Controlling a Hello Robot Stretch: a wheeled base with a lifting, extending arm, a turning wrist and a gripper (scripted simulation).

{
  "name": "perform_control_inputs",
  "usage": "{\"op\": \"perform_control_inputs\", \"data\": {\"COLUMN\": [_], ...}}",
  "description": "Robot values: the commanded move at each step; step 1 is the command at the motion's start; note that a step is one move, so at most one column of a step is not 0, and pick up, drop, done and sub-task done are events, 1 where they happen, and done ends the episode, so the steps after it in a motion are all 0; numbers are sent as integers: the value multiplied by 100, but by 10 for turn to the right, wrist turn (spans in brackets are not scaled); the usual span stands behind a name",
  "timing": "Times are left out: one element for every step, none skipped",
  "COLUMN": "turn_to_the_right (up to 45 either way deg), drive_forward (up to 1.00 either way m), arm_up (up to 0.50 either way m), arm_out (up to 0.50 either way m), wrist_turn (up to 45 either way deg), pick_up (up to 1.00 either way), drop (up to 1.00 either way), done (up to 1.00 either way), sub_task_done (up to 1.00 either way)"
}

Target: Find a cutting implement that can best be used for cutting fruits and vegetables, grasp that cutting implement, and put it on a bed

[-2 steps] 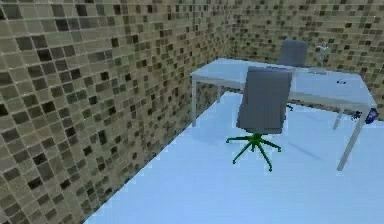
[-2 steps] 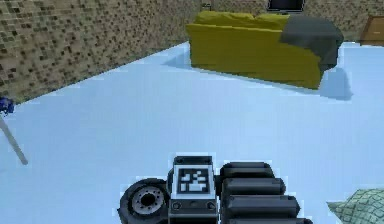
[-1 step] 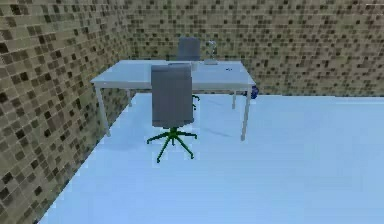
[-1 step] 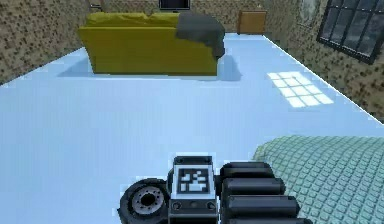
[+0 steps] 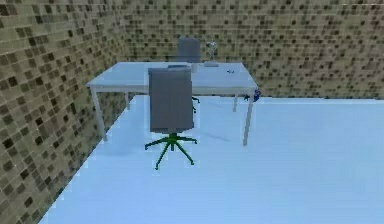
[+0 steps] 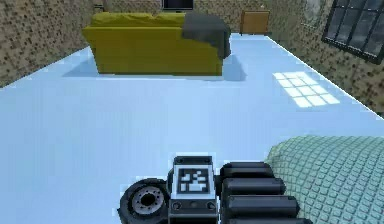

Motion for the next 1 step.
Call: {"op": "perform_control_inputs", "data": {"turn_to_the_right": [450], "drive_forward": [0], "arm_up": [0], "arm_out": [0], "wrist_turn": [0], "pick_up": [0], "drop": [0], "done": [0], "sub_task_done": [0]}}
